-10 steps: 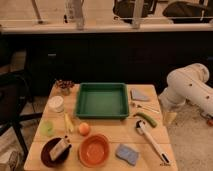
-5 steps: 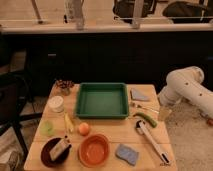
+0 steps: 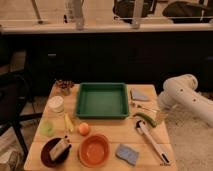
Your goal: Place pepper in plastic cup
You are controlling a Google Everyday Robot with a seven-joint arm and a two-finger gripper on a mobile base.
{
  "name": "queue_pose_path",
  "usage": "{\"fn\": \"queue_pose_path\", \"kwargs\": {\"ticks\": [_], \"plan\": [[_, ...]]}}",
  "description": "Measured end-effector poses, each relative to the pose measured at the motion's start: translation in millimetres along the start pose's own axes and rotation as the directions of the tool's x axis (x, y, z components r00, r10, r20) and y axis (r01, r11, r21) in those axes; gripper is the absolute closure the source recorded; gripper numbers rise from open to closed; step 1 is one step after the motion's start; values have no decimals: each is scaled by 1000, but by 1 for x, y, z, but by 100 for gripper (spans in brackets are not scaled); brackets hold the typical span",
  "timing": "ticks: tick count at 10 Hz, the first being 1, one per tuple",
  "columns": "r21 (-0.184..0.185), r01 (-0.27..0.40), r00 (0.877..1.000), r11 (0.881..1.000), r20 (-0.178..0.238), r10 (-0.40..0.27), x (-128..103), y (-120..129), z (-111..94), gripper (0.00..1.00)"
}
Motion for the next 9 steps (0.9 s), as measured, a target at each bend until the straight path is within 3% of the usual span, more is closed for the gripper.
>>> {"fn": "queue_pose_path", "kwargs": {"ticks": [3,9], "plan": [[-28,56,998,998,11,-56,-3,4,16,20],[-96,183,983,978,21,-182,-14,4,44,20]]}}
